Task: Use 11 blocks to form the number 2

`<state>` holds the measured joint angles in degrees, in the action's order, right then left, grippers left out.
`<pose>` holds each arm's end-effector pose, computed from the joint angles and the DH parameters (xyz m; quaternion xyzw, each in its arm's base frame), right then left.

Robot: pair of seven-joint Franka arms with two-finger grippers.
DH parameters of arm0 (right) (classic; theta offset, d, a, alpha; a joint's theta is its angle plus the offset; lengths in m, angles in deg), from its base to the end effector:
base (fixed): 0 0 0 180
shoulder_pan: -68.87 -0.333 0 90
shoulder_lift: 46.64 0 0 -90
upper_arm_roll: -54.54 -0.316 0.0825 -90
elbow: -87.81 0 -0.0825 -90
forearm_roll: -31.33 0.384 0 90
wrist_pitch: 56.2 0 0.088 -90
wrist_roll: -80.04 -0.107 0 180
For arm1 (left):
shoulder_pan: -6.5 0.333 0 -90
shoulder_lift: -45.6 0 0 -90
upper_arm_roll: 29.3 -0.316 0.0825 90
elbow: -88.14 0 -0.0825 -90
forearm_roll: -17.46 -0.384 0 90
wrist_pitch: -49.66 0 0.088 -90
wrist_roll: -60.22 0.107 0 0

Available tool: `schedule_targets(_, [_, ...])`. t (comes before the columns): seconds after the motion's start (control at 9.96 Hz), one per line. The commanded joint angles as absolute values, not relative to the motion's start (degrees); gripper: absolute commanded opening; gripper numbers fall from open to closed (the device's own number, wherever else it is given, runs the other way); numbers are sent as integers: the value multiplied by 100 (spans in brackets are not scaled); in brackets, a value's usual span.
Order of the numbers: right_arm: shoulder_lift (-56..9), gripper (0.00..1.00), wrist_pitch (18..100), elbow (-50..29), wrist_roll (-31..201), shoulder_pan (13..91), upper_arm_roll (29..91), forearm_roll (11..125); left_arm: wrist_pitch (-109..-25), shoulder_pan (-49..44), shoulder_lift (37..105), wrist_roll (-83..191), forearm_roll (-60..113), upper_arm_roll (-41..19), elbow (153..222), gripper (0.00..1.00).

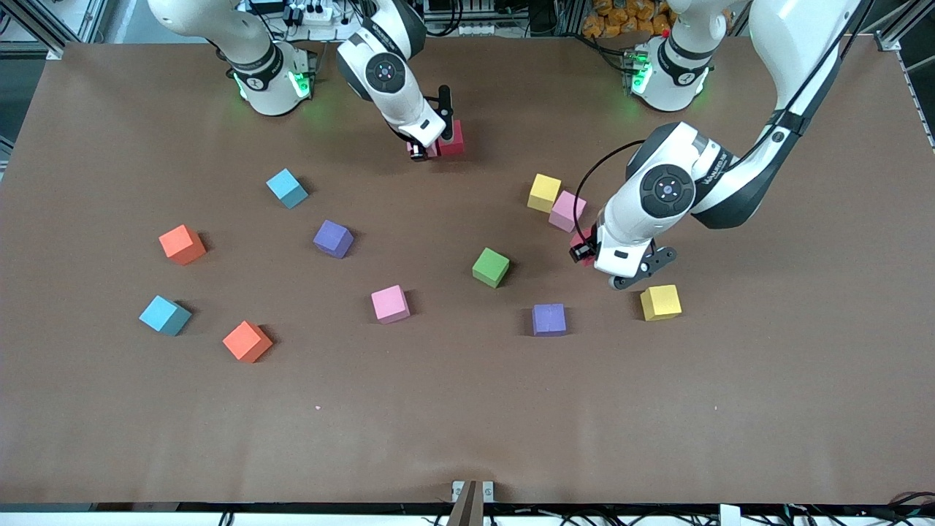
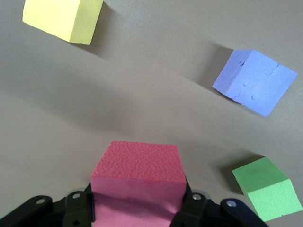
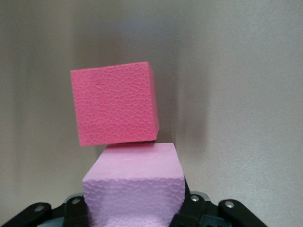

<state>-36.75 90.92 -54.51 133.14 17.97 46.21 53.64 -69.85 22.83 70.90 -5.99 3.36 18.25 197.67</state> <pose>0.2413 0.3974 0.2147 -0.6840 -0.7198 0.0505 0.1076 0.5361 -0.2786 0.3223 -0.9651 -0.2494 0.0792 0.0018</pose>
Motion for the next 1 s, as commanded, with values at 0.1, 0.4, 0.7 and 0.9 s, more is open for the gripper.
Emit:
schedule_targets(0.1, [-3698,83,9286,-5572,13435,1737,4601,5567,-6899,2311,7038,-535,472,1852,19774,0])
schedule_targets(0.4, [-3698,100,9278,-5580,13471,1754,4601,5567,-6899,2303,7038,-544,472,1852,19774,0])
schedule_targets(0.7, [-3908,100,9077,-5554,13471,1763,4601,5567,-6899,2303,7038,-553,472,1852,19792,0])
schedule_targets(0.9, [-4267,100,8822,-5545,13462,1842,4636,5558,-6899,2311,7038,-596,480,1939,19827,0])
